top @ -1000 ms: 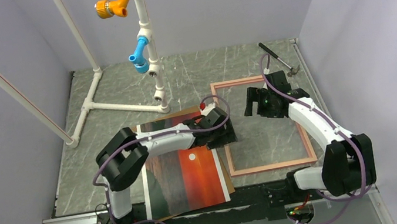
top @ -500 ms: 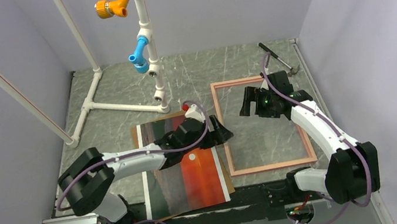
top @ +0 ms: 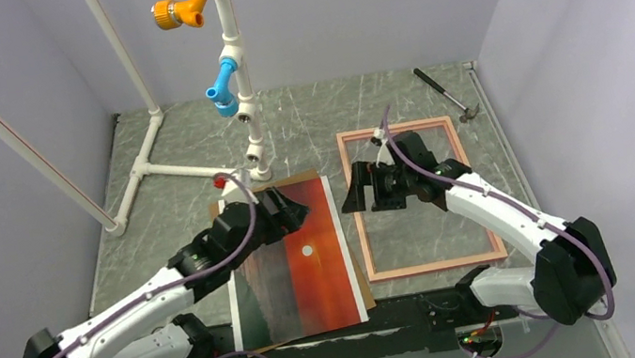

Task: Put the photo into the frame

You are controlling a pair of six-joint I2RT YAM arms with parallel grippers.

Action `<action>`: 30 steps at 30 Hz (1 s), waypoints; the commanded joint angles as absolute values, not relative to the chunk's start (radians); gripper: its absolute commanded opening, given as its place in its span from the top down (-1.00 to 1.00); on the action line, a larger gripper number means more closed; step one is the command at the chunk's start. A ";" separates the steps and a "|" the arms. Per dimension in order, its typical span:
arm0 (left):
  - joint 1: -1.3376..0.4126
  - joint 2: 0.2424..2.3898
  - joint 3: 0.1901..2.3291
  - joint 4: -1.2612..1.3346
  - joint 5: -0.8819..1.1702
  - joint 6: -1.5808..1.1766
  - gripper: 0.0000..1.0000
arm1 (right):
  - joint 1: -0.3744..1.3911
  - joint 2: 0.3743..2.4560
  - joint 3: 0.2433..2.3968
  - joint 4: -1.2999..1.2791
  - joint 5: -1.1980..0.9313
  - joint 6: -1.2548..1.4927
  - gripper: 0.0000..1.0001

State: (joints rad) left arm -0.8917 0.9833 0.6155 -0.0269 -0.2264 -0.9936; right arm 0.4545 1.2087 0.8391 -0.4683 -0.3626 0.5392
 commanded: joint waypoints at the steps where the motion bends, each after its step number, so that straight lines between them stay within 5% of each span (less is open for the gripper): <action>1: -0.842 0.867 0.637 -0.426 -0.367 -0.972 -0.87 | 0.531 1.211 0.814 -0.365 -0.416 0.635 -0.93; 13: -0.782 0.691 0.595 -0.993 -0.402 -1.190 -0.86 | 0.686 1.301 0.727 -0.218 -0.446 0.738 -0.92; 30: -0.623 0.851 0.435 -0.770 -0.099 -1.038 -0.74 | 0.780 1.566 0.737 -0.111 -0.443 0.764 -0.94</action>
